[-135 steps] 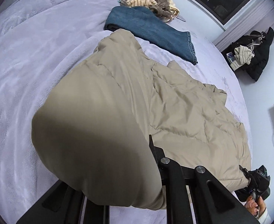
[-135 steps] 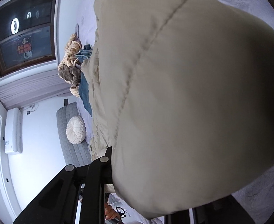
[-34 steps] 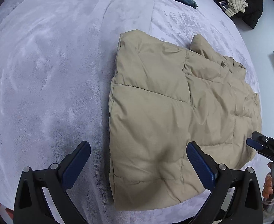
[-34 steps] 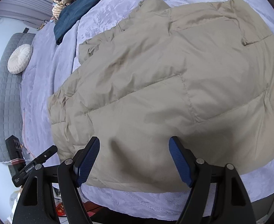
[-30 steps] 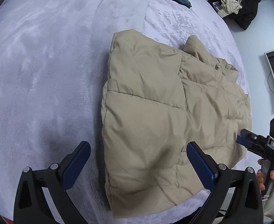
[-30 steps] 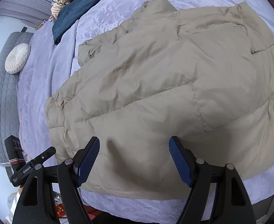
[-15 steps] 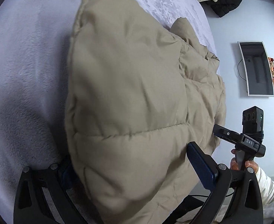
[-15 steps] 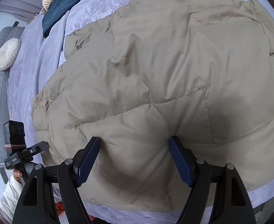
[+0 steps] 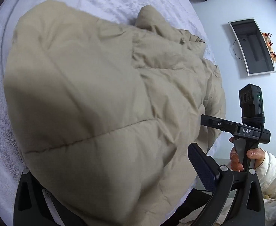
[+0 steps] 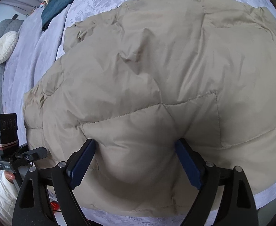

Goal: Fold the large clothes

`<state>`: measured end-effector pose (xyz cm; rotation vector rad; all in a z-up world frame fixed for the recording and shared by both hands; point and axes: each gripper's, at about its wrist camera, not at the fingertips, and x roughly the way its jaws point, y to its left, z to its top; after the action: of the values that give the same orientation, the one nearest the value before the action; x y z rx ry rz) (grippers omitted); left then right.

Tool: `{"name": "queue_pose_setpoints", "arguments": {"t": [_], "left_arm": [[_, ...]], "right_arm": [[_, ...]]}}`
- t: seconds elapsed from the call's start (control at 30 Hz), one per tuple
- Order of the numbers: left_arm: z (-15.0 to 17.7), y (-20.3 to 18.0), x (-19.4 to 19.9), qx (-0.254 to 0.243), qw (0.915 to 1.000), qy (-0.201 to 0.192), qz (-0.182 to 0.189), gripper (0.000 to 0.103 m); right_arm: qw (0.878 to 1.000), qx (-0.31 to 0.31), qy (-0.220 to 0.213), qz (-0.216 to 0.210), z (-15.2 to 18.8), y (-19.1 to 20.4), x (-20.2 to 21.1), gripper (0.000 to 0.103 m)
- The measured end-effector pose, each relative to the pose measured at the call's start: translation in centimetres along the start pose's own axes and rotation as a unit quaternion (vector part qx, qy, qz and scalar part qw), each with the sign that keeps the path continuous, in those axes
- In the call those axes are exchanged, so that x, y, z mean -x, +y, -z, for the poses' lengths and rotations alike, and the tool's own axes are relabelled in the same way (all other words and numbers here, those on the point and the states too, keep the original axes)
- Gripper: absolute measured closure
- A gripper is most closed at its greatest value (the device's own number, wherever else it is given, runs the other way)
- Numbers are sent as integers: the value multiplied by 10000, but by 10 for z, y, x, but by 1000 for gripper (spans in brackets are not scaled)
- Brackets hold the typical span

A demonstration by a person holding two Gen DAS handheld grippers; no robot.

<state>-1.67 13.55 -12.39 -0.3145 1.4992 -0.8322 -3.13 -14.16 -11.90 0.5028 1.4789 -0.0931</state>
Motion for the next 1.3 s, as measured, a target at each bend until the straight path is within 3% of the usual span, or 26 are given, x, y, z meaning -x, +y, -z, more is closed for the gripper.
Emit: {"name": "queue_pose_setpoints", "arguments": {"t": [0.17,0.33,0.47,0.53,0.67,0.77,0.8,0.83,0.87,0.93,1.1,1.3], "left_arm": [[7,-24,-3,-561,9979,-132,-299,0],[10,20,-13,248,9996,66,-103,0],[11,15,-18,231,9997,97,-1,1],[8,8,-21,69,9999,142,-17,10],[3,-10,-26,-70,9997,130,-183,10],[0,-14,-21,-51,9993,95,-364,26],[0,-18,-20,-49,9990,73,-427,34],[0,-19,-18,-46,9989,40,-464,39],[0,-20,-16,-52,9987,19,-511,49],[2,-21,-13,-92,9983,-51,-570,63],[3,-46,1,16,9961,-228,-852,75],[0,-91,28,43,9953,-470,-848,75]], "right_arm": [[9999,-27,17,-102,-1,-6,-3,13],[9999,7,62,-80,-2,-4,-2,13],[9998,74,129,-164,-1,2,8,13],[9997,110,60,-215,2,4,16,13],[9993,165,-307,-138,3,3,34,13],[9985,51,-517,-195,1,-3,39,13],[9982,20,-556,-212,-1,-5,39,16],[9979,9,-592,-253,-3,-8,40,29],[9977,24,-607,-292,-4,-8,39,54],[9977,96,-610,-281,-8,-10,37,83],[9962,418,-635,-433,-16,-8,31,88],[9951,494,-590,-627,-35,-12,15,88]]}}
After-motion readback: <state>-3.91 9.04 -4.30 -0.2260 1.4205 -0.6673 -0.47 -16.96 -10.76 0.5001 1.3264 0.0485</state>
